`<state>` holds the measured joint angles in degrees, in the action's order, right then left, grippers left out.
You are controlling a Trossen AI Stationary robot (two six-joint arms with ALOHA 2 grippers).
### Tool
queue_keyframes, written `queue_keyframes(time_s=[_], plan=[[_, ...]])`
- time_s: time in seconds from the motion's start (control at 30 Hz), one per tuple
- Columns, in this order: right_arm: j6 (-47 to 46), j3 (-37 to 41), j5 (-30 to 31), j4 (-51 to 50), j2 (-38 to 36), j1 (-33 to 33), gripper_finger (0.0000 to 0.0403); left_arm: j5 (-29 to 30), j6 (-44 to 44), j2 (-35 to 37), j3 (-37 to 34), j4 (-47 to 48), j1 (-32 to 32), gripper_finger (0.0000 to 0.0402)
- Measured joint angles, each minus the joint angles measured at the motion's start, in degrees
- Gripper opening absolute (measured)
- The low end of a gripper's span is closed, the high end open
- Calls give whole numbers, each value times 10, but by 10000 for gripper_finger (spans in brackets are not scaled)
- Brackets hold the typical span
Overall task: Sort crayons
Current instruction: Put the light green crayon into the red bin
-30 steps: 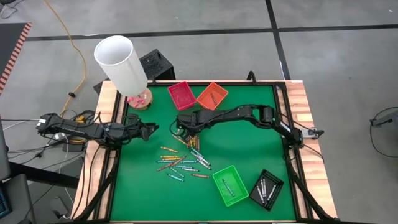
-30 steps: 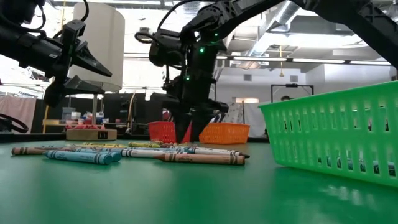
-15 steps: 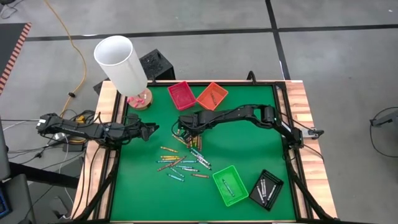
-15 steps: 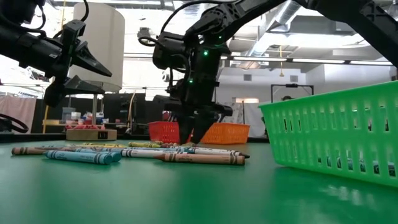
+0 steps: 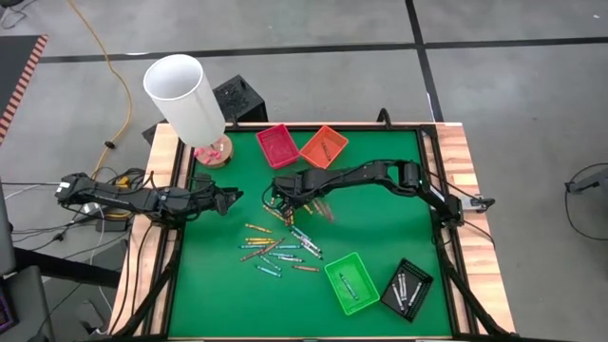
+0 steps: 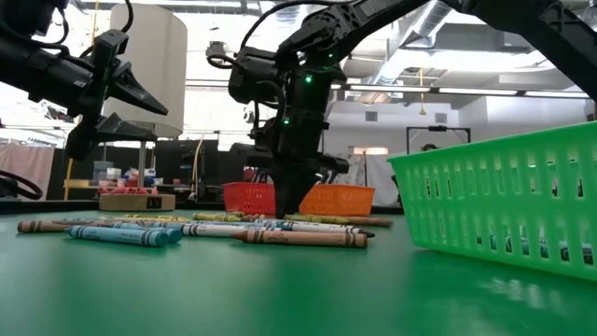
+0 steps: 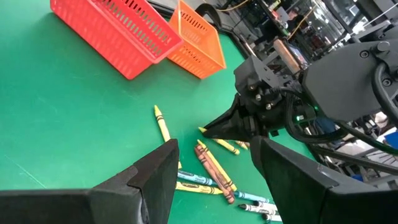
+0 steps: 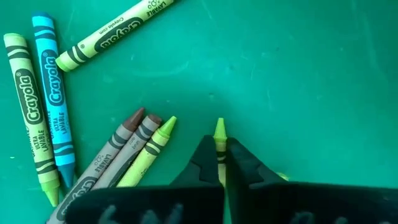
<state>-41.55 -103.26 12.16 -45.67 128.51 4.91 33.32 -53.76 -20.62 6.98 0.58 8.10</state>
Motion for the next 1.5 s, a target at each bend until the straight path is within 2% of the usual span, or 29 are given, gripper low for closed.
queue_keyframes(time_s=[0.33, 0.67, 0.87, 1.1, 1.5], plan=[[16, -11, 21, 13, 0, -7, 2, 0, -5, 0, 0, 0, 0, 215], [79, -95, 37, 14, 0, -3, 1, 0, -5, 0, 0, 0, 0, 215], [125, -149, 75, 26, -2, 9, 1, 0, -5, 0, 0, 1, 0, 215], [221, -155, 162, 139, 0, 42, 1, 0, -5, 0, 0, 11, 0, 215], [207, -146, 150, 204, 15, 117, 1, 1, -5, 0, 0, 23, 0, 215]])
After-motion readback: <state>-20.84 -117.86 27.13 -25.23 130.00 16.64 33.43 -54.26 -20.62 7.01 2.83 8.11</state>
